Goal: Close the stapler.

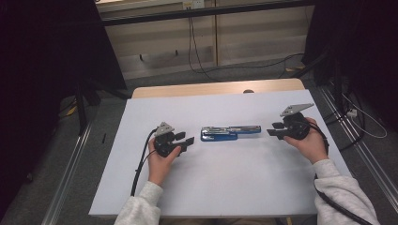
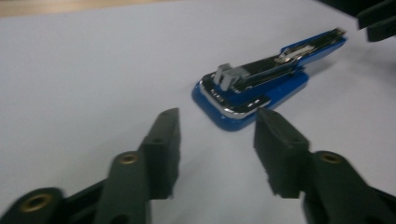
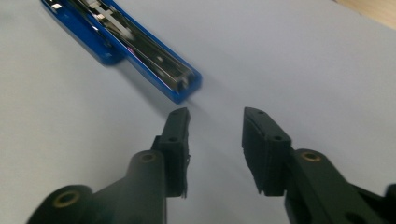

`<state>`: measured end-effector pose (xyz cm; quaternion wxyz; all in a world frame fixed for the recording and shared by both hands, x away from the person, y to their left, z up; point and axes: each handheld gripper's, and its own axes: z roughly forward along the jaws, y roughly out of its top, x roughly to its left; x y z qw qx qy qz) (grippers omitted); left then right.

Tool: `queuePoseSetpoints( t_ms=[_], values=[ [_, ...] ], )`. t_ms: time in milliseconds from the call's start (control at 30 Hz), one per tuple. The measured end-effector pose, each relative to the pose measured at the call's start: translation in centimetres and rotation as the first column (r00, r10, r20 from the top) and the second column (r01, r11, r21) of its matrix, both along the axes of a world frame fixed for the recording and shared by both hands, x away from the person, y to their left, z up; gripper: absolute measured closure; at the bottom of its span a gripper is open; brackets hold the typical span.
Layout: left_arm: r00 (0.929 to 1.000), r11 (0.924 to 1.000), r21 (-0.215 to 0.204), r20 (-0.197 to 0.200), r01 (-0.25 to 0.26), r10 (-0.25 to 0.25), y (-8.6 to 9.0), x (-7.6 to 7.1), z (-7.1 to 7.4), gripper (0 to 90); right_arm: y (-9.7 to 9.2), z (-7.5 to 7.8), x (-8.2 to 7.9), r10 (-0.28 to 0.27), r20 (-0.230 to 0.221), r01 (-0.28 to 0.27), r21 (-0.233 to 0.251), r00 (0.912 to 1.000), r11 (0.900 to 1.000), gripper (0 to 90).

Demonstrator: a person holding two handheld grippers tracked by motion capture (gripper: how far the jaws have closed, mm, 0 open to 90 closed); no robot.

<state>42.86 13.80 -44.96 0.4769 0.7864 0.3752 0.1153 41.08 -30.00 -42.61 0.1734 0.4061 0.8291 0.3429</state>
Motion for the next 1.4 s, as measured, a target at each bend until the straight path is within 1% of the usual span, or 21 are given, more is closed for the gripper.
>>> queuePoseSetpoints(
  t_ms=[67, 100, 167, 200, 233, 300, 333, 567, 633, 667, 700, 733, 867, 900, 1033, 1100, 1167, 1233, 1333, 1367, 1400],
  values=[
    [0.9999, 0.9999, 0.009, -0.008, -0.013, 0.013, -0.5, 0.4, -0.1, 63.0, -0.3, -0.5, -0.1, -0.007, -0.01, 0.007, 0.011, 0.9999, 0.9999, 73.4],
    [0.9998, 0.9994, 0.026, -0.005, -0.021, 0.021, -0.6, 0.6, -0.2, 66.0, -0.3, -0.6, -0.1, -0.01, -0.014, 0.01, 0.006, 0.9998, 0.9999, 75.4],
    [0.9996, 0.9993, 0.027, -0.011, -0.025, 0.025, -0.7, 0.8, -0.3, 73.2, -0.2, -0.9, -0.2, -0.008, -0.023, 0.008, -0.009, 0.9997, 0.9999, 81.7],
    [0.9994, 0.998, 0.056, -0.017, -0.029, 0.03, -1.0, 1.2, -0.4, 75.6, -0.2, -1.0, -0.2, -0.014, -0.028, 0.013, -0.008, 0.9995, 0.9999, 83.5],
    [0.9995, 0.9976, 0.064, -0.015, -0.028, 0.029, -1.1, 1.3, -0.4, 77.1, -0.2, -1.1, -0.2, -0.023, -0.027, 0.023, 0.0, 0.9994, 0.9997, 86.3],
    [0.9995, 0.9975, 0.067, -0.019, -0.024, 0.026, -1.5, 1.7, -0.4, 80.8, -0.1, -1.3, -0.2, -0.032, -0.034, 0.032, 0.015, 0.9989, 0.9994, 88.9],
    [0.9995, 0.9975, 0.067, -0.019, -0.024, 0.026, -1.5, 1.7, -0.4, 81.7, 0.0, -1.4, -0.1, -0.032, -0.031, 0.032, 0.008, 0.999, 0.9995, 90.0],
    [0.9995, 0.9958, 0.092, -0.031, 0.004, -0.001, -2.7, 2.3, -0.6, 84.5, 1.8, -1.5, 0.0, -0.013, -0.033, 0.012, -0.046, 0.9994, 0.9989, 90.0],
    [0.9989, 0.9955, 0.094, -0.047, 0.008, -0.004, -3.0, 2.3, -0.7, 84.9, 2.1, -1.5, 0.1, -0.014, -0.03, 0.013, -0.045, 0.9995, 0.9989, 90.0],
    [0.9989, 0.9949, 0.101, -0.047, 0.004, 0.001, -3.1, 2.5, -0.8, 85.1, 2.1, -1.5, 0.2, -0.018, -0.029, 0.016, -0.048, 0.9994, 0.9987, 90.0],
    [0.9987, 0.9947, 0.102, -0.05, 0.015, -0.01, -3.1, 2.6, -0.8, 85.2, 2.2, -1.6, 0.3, -0.018, -0.028, 0.016, -0.048, 0.9994, 0.9987, 90.0],
    [0.9986, 0.995, 0.1, -0.052, 0.0, 0.005, -3.2, 2.7, -0.9, 85.2, 2.2, -1.7, 0.3, -0.016, -0.031, 0.014, -0.046, 0.9994, 0.9988, 90.0],
    [0.9984, 0.9941, 0.108, -0.057, 0.008, -0.002, -3.3, 2.8, -1.1, 85.2, 2.4, -1.9, 0.5, -0.008, -0.037, 0.006, -0.054, 0.9993, 0.9985, 90.0],
    [0.9983, 0.9929, 0.118, -0.059, 0.011, -0.004, -3.4, 2.8, -1.2, 85.2, 2.6, -2.0, 0.5, -0.006, -0.037, 0.004, -0.061, 0.9993, 0.9982, 90.0],
    [0.9978, 0.9923, 0.123, -0.066, 0.012, -0.004, -3.4, 2.9, -1.4, 85.3, 2.6, -2.0, 0.6, -0.011, -0.034, 0.009, -0.059, 0.9994, 0.9982, 90.0],
    [0.9976, 0.9914, 0.13, -0.069, 0.014, -0.005, -3.5, 3.0, -1.4, 85.4, 2.7, -2.0, 0.7, -0.005, -0.037, 0.004, -0.046, 0.9993, 0.9989, 90.0],
    [0.9974, 0.9892, 0.144, -0.07, 0.026, -0.015, -3.7, 3.0, -1.4, 85.4, 3.1, -2.0, 0.8, -0.003, -0.038, 0.001, -0.05, 0.9993, 0.9988, 90.0],
    [0.998, 0.9895, 0.143, -0.062, 0.022, -0.013, -3.8, 3.0, -1.4, 85.4, 3.3, -2.0, 0.9, -0.003, -0.038, 0.0, -0.065, 0.9993, 0.9979, 90.0],
    [0.9978, 0.9897, 0.141, -0.065, 0.024, -0.014, -3.9, 3.0, -1.4, 85.3, 3.4, -2.2, 1.0, 0.001, -0.041, -0.004, -0.068, 0.9991, 0.9977, 90.0],
    [0.9971, 0.9908, 0.132, -0.073, 0.031, -0.022, -4.0, 3.1, -1.5, 85.3, 3.4, -2.2, 1.0, 0.001, -0.041, -0.004, -0.068, 0.9991, 0.9977, 90.0],
    [0.9966, 0.9892, 0.14, -0.077, 0.041, -0.031, -4.0, 3.1, -1.4, 85.3, 3.7, -2.2, 1.0, 0.011, -0.043, -0.014, -0.068, 0.999, 0.9976, 90.0]
  ],
)
